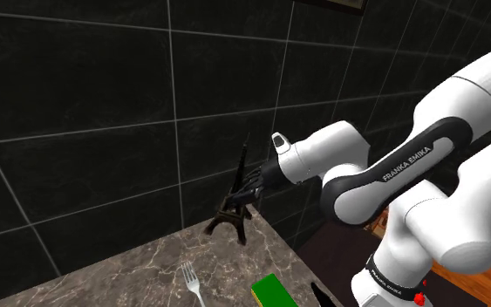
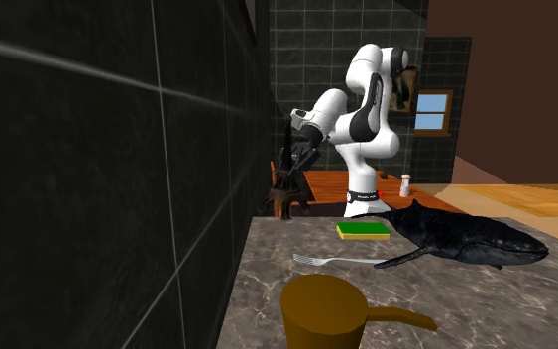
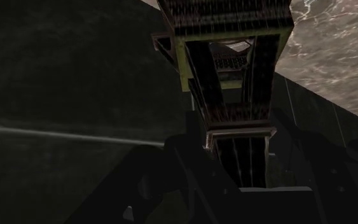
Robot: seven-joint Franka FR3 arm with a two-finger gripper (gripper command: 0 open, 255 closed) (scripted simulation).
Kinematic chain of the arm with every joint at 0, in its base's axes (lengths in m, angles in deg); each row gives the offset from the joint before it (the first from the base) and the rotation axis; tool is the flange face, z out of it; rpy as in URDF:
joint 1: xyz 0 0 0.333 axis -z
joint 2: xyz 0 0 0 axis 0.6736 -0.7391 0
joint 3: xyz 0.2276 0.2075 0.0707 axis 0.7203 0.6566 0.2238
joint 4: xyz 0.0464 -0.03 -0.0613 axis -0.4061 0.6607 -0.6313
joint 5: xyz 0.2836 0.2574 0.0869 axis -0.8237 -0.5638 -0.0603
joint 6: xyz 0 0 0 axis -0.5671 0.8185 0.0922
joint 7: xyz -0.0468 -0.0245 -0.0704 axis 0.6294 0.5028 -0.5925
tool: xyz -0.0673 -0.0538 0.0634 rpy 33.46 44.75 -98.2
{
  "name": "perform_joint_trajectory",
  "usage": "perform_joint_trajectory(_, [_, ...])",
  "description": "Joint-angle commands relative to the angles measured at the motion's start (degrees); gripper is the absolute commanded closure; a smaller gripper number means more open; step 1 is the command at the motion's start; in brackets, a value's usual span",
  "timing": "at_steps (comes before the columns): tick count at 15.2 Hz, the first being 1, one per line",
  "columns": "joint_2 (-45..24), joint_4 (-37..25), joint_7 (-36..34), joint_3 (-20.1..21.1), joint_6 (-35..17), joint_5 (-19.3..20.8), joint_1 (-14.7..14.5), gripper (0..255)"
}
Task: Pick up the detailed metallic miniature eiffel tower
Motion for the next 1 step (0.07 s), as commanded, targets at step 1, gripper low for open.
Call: perform_joint_trajectory(1, [0.83, -0.15, 0.03, 0.64, 1.02, -0.1, 0.69, 255])
